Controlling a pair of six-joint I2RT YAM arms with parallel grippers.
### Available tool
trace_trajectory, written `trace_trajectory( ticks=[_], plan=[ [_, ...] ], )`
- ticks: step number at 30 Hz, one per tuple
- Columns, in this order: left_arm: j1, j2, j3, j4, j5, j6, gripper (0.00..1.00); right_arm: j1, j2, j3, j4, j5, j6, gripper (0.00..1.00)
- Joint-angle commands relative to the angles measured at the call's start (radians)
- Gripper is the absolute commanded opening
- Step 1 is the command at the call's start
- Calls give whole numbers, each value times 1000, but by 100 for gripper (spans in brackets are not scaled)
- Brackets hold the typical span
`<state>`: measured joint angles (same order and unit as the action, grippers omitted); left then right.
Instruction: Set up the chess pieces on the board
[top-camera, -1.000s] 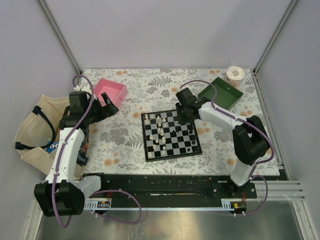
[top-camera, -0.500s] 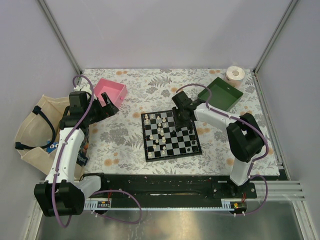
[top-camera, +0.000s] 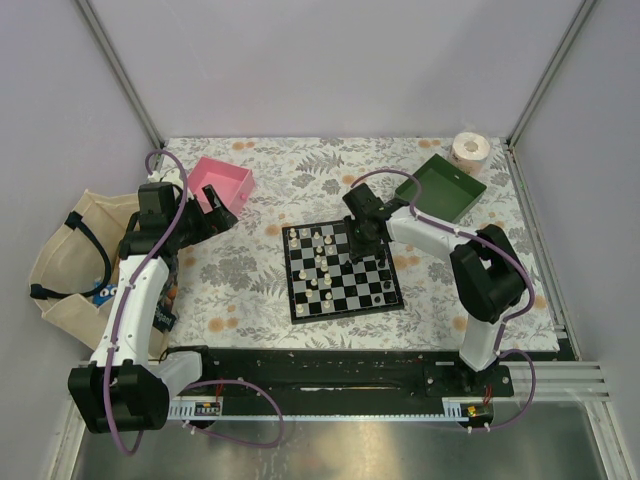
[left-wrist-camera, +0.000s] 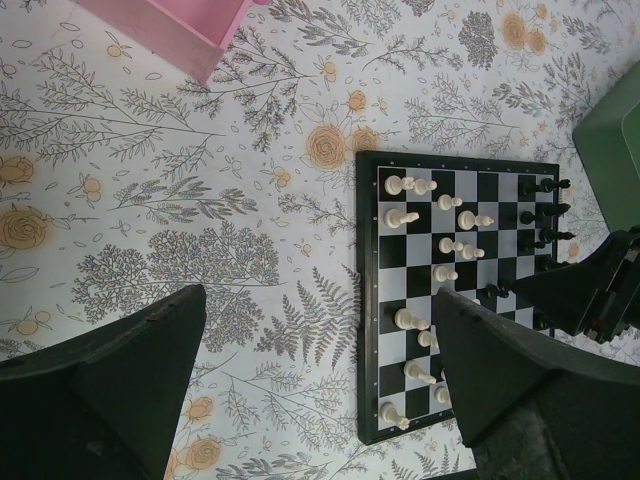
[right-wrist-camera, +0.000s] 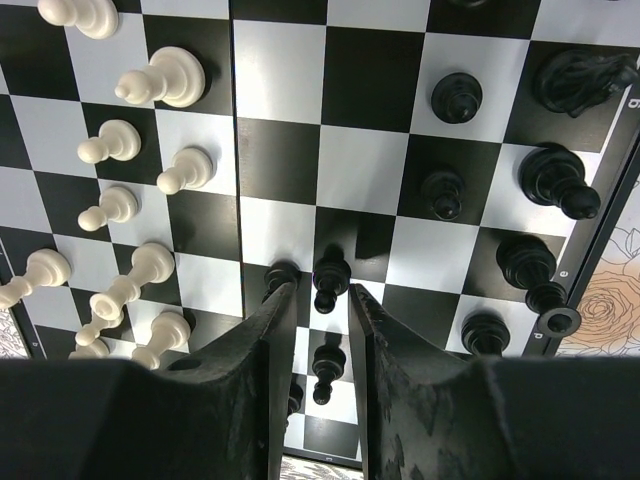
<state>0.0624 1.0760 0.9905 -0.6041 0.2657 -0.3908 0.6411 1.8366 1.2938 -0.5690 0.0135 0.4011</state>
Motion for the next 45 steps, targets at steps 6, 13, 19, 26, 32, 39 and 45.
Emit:
trace_trajectory(
  ticks=[6,13,19,26,32,39,45],
  plan=[
    [7,1,13,30,18,10,99,12,16,12,-3,-3,10,34],
    [7,2,13,30,20,10,99,12,24,19,-9,0,8,28],
    [7,2,13,30,20,10,99,12,26,42,-29,16,-8,17],
    [7,1,13,30,20,10,99,11,-29,24,-38,94,-10,11],
    [7,1,13,30,21,10,99,-6,-66,-4,-32,144,-4,11],
    [8,-1,13,30,18,12,99,-34,-51,-10,-31,144,-7,10],
    [7,1,13,29,17,10,99,-49,-46,-17,-20,146,-8,10]
  ],
)
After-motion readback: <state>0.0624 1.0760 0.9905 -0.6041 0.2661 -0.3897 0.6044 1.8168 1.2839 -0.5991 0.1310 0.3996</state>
